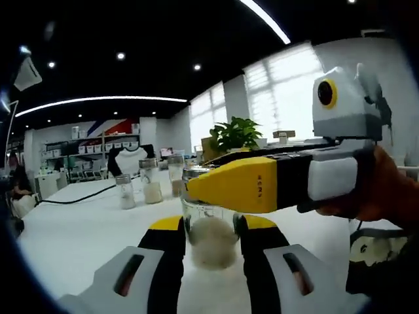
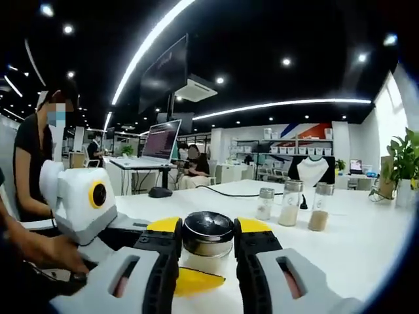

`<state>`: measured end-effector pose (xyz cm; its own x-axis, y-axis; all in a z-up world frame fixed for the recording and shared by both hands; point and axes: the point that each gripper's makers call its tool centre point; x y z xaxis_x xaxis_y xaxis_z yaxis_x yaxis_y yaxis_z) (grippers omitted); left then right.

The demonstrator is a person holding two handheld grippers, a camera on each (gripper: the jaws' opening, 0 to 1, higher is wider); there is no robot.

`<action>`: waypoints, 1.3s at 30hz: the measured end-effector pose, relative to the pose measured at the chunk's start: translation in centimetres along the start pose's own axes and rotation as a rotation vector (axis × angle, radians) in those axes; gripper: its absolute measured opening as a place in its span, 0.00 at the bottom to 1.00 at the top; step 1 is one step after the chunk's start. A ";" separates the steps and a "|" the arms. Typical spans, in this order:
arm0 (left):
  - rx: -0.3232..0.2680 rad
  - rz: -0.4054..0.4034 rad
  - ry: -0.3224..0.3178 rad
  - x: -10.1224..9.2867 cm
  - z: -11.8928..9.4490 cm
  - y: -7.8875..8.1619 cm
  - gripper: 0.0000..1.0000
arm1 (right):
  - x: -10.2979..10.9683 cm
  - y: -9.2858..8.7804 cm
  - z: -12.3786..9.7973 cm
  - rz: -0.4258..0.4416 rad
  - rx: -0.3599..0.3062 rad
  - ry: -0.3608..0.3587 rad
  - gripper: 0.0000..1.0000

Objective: Rotate the seasoning bottle until the label or dispensing opening points toward the visible target arrow and the bottle remains upright within the marked orientation range

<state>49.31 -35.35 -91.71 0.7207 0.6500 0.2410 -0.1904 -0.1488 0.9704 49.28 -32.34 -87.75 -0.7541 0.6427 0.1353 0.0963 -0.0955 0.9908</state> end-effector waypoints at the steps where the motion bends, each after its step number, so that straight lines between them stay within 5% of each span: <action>1: -0.010 -0.024 -0.032 -0.2 -0.3 0.2 0.34 | 0.3 0.0 -0.2 -0.003 0.002 0.031 0.29; 10: 0.022 0.155 -0.135 -0.9 -1.4 0.4 0.34 | 1.4 -0.3 -0.9 0.020 0.045 0.166 0.29; 18: 0.011 0.199 -0.241 -2.1 -2.1 -0.1 0.35 | 2.3 -1.0 -1.2 -0.012 0.091 0.211 0.30; 25: 0.017 0.222 -0.090 -1.1 -1.0 0.5 0.35 | 1.5 -0.2 -0.7 -0.108 0.049 0.028 0.29; 32: 0.047 0.183 0.080 -0.9 -0.5 0.0 0.35 | -0.1 0.4 -0.8 0.024 -0.013 -0.126 0.29; 39: 0.098 0.175 0.139 -1.2 0.3 -0.8 0.36 | -0.4 0.5 -1.2 0.052 -0.046 -0.226 0.29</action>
<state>48.80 -36.23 -92.80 0.5827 0.7029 0.4078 -0.2340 -0.3354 0.9126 48.87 -33.59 -87.33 -0.5834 0.7895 0.1904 0.0982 -0.1641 0.9815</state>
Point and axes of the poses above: the point that each gripper's makers call its tool centre point, and the gripper's own axes: z roughly forward along the fingers, x roughly to its left, y roughly out of its top, and after that the axes turned 13 degrees about z, right-handed
